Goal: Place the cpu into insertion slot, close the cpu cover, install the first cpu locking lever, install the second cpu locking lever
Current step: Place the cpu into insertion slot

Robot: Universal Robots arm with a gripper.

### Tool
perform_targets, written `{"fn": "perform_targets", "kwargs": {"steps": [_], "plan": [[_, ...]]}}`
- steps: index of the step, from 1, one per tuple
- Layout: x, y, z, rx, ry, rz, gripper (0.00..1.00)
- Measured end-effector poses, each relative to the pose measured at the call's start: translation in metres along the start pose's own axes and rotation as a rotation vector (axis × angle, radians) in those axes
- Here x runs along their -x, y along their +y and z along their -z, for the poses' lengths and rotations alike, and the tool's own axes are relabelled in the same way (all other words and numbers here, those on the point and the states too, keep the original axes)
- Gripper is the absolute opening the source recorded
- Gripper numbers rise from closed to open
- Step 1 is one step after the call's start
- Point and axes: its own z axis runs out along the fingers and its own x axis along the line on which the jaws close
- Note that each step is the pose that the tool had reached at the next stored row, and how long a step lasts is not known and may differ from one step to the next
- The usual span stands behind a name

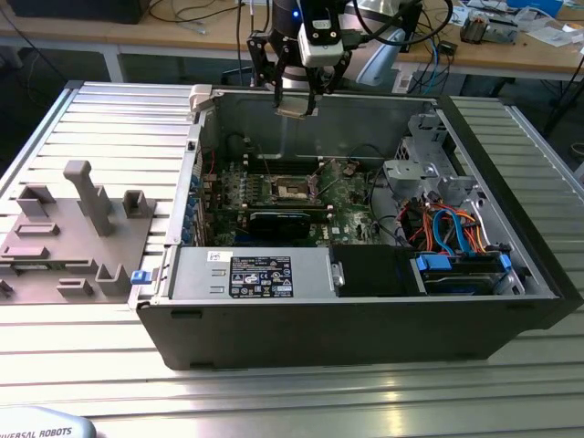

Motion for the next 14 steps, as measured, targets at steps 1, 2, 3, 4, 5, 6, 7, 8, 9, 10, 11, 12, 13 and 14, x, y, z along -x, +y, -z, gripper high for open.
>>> {"fn": "perform_targets", "kwargs": {"steps": [1,2,3,4,5,6,7,8,9,10,11,12,13,14], "plan": [[0.0,0.0,0.0,0.0001,-0.0003,-0.003,0.54],[0.0,0.0,0.0,0.0001,-0.0005,-0.006,0.54],[0.0,0.0,0.0,0.0002,-0.0007,-0.008,0.54],[0.0,0.0,0.0,0.0002,-0.0008,-0.01,0.54],[0.0,0.0,0.0,0.0002,-0.001,-0.012,0.54],[0.0,0.0,0.0,0.0003,-0.0011,-0.013,0.54],[0.0,0.0,0.0,0.0003,-0.0013,-0.015,0.54],[0.0,0.0,0.0,0.0003,-0.0014,-0.016,0.54],[0.0,0.0,0.0,0.0004,-0.0015,-0.017,0.54],[0.0,0.0,0.0,0.0004,-0.0017,-0.019,0.54],[0.0,0.0,0.0,0.0004,-0.0018,-0.021,0.54],[0.0,0.0,0.0,0.0004,-0.0019,-0.022,0.54],[0.0,0.0,0.0,0.0005,-0.0021,-0.023,0.54],[0.0,0.0,0.0,0.0005,-0.0022,-0.025,0.54]]}}
